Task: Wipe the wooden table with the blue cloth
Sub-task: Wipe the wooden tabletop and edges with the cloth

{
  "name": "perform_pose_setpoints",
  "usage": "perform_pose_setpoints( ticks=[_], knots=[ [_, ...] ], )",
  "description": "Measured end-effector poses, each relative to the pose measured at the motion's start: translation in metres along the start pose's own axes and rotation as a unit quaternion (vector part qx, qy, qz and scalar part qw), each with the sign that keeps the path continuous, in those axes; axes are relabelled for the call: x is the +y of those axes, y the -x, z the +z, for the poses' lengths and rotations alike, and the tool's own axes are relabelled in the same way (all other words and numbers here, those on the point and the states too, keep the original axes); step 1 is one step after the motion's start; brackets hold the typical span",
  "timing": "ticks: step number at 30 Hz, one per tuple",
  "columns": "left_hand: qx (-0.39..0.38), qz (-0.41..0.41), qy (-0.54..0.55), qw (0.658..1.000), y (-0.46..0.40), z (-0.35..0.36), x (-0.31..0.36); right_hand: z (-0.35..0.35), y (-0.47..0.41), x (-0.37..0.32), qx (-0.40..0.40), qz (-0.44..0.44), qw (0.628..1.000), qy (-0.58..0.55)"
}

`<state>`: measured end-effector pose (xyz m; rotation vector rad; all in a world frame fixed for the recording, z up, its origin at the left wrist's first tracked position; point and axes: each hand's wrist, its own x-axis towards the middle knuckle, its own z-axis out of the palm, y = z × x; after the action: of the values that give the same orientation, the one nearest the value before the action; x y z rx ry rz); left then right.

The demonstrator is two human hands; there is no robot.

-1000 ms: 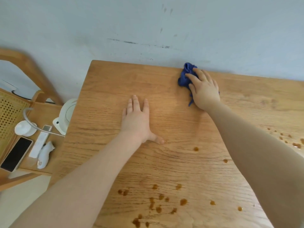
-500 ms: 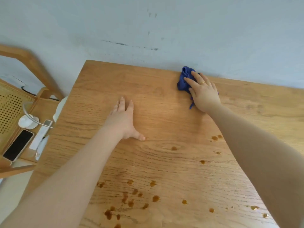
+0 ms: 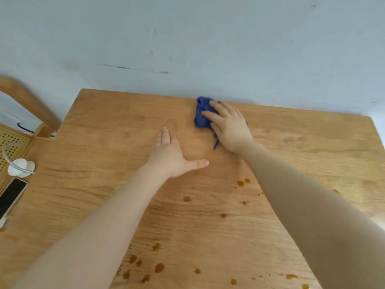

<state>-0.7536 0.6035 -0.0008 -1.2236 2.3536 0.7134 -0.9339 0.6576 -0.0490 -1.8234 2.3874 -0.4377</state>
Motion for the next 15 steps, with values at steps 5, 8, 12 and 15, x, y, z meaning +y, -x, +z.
perform_pose_setpoints(
  ticks=[5, 8, 12, 15],
  knots=[
    [0.031, 0.004, -0.046, 0.998, 0.002, 0.011, -0.004, 0.001, -0.01, 0.007, 0.004, 0.069, 0.998, -0.012],
    [0.037, 0.005, -0.05, 0.998, 0.003, 0.01, -0.002, 0.004, 0.034, -0.006, 0.033, 0.024, 0.998, -0.041],
    [0.027, 0.002, -0.055, 0.998, 0.003, 0.009, -0.001, 0.0, 0.051, 0.004, -0.022, -0.046, 0.998, -0.048],
    [0.02, 0.001, -0.062, 0.998, 0.0, 0.008, 0.0, -0.004, 0.019, 0.026, -0.004, 0.003, 1.0, -0.017]
  ],
)
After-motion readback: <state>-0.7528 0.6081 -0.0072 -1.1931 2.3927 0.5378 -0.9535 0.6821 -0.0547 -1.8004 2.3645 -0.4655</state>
